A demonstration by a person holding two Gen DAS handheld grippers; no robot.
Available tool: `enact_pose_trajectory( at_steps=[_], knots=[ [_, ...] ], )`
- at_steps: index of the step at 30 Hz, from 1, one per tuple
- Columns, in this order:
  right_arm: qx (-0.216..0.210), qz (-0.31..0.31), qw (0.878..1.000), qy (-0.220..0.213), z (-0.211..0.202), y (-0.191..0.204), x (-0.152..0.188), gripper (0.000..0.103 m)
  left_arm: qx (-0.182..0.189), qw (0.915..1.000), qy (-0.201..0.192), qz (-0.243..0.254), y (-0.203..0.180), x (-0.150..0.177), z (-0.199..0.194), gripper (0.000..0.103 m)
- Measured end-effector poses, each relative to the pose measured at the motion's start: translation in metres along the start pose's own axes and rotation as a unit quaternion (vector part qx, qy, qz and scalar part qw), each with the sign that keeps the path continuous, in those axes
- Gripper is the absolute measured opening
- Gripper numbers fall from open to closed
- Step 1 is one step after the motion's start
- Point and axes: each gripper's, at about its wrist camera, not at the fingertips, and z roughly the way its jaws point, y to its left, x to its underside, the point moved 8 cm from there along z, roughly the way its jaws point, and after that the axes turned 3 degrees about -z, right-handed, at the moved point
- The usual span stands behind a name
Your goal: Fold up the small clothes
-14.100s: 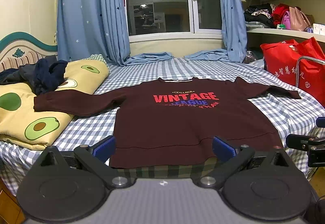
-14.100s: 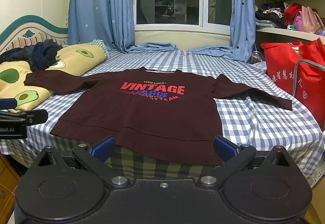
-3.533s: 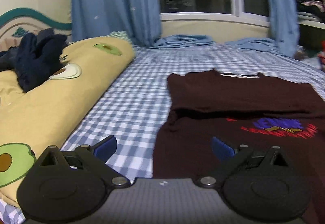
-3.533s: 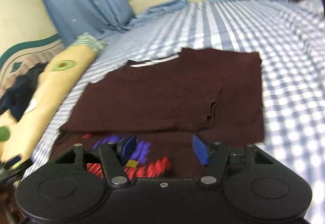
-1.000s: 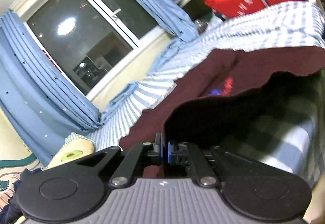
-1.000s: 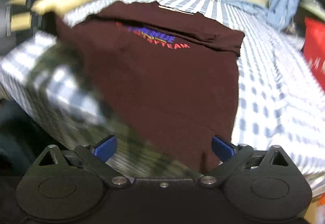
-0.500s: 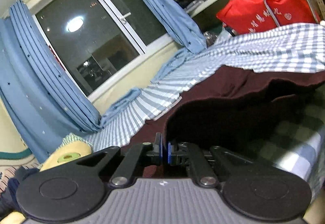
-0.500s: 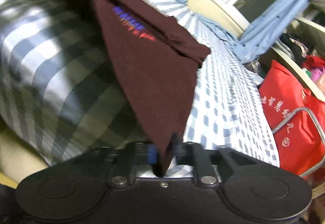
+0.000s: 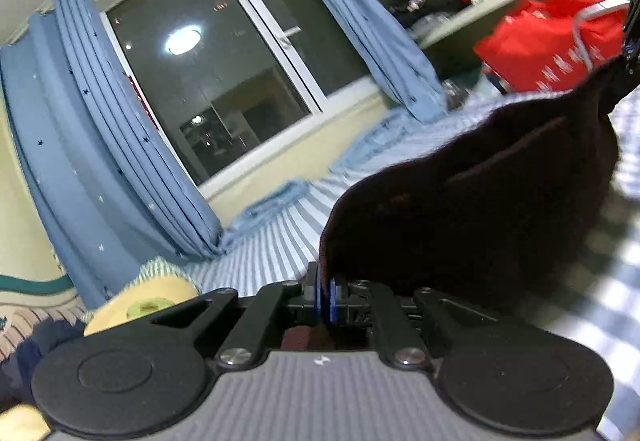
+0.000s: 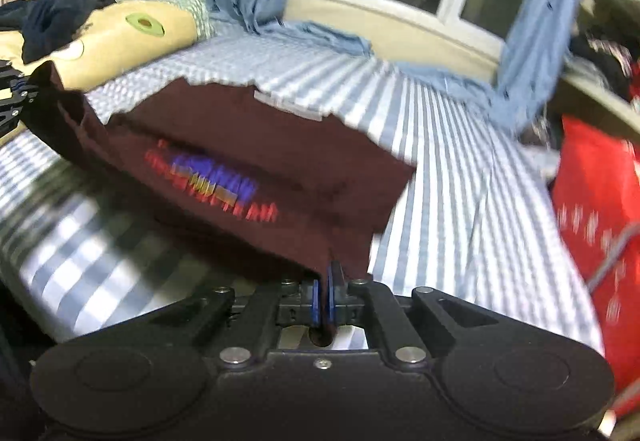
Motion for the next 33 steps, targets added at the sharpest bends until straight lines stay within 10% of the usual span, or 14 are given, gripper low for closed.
enact_pose_trajectory(
  at_steps=[6,12,22,25,26,28,33],
  knots=[
    [0.002,-0.021,1.0,-0.015,0.055,-0.056,-0.107,0.003,-0.018,0.9997,-0.002,0.015,0.053,-0.058,0.114,0.004],
    [0.004,-0.005,0.999,0.043,0.18,-0.101,-0.184,0.003,0.015,0.9965,0.076,0.031,0.058,-0.064,0.249,0.004],
    [-0.048,0.098,0.977,0.183,0.4,-0.117,-0.16,0.005,0.099,0.9658,0.236,-0.044,0.037,0.038,0.411,0.005],
    [-0.061,0.116,0.973,0.189,0.422,-0.119,-0.156,0.013,0.121,0.9538,0.263,-0.082,0.042,0.063,0.422,0.016],
    [-0.067,0.123,0.972,0.189,0.426,-0.12,-0.156,0.019,0.124,0.9512,0.266,-0.095,0.047,0.068,0.424,0.037],
    [-0.07,0.144,0.969,0.19,0.434,-0.125,-0.157,0.071,0.121,0.9498,0.255,-0.135,0.066,0.072,0.426,0.065],
    [-0.038,0.231,0.96,0.15,0.427,-0.171,-0.167,0.07,0.076,0.9405,0.236,-0.233,0.143,0.073,0.42,0.081]
  ],
)
